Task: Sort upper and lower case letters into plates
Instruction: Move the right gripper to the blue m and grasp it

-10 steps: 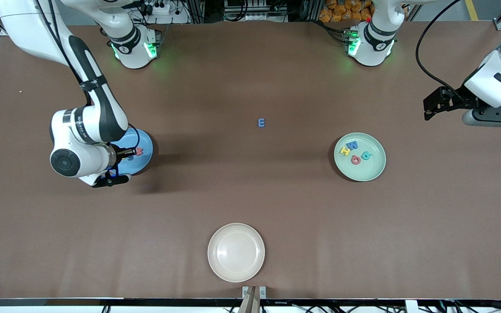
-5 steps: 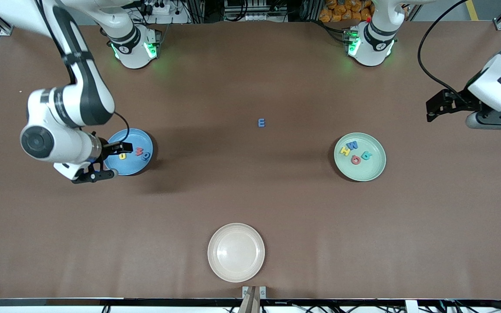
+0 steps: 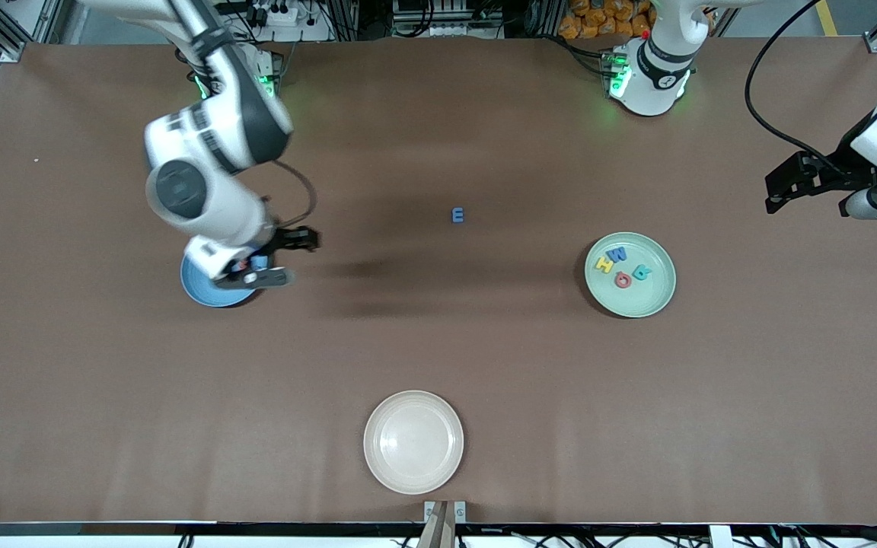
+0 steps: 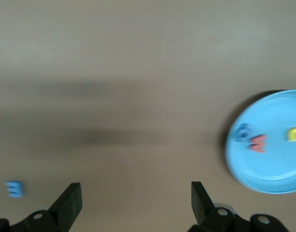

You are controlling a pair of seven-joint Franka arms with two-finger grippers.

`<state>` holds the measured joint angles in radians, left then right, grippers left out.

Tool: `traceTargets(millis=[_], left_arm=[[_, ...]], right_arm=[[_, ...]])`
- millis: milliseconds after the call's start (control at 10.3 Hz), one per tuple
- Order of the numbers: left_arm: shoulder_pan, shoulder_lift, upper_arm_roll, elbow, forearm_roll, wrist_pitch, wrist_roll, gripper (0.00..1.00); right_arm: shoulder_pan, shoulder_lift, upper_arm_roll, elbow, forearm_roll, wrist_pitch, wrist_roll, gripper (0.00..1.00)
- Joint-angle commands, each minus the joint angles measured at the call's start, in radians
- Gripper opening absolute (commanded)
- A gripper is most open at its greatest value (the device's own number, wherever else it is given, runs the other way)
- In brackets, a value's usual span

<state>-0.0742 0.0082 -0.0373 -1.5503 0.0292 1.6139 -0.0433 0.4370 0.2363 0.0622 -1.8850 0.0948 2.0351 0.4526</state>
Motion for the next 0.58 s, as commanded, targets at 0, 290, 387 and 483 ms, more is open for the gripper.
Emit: traceTargets(millis=[0, 290, 387, 483], left_arm=[[0.005, -0.002, -0.004, 0.024, -0.050, -0.034, -0.001, 1.00], [-0.006, -0.005, -0.035, 0.024, -0.063, -0.060, -0.003, 1.00], [-0.004, -0.005, -0.035, 0.024, -0.069, -0.060, -0.004, 1.00], [-0.004, -0.004, -0.033, 0.024, -0.068, -0.062, -0.004, 1.00]], right_arm=[[0.115, -0.011, 0.008, -0.017, -0.041, 0.091, 0.192, 1.00], [0.227, 0.047, 0.025, 0.001, -0.088, 0.132, 0.289, 1.00], [0.229, 0.078, 0.065, 0.007, -0.137, 0.181, 0.379, 1.00], [0.230, 0.118, 0.100, 0.014, -0.173, 0.247, 0.468, 1.00]])
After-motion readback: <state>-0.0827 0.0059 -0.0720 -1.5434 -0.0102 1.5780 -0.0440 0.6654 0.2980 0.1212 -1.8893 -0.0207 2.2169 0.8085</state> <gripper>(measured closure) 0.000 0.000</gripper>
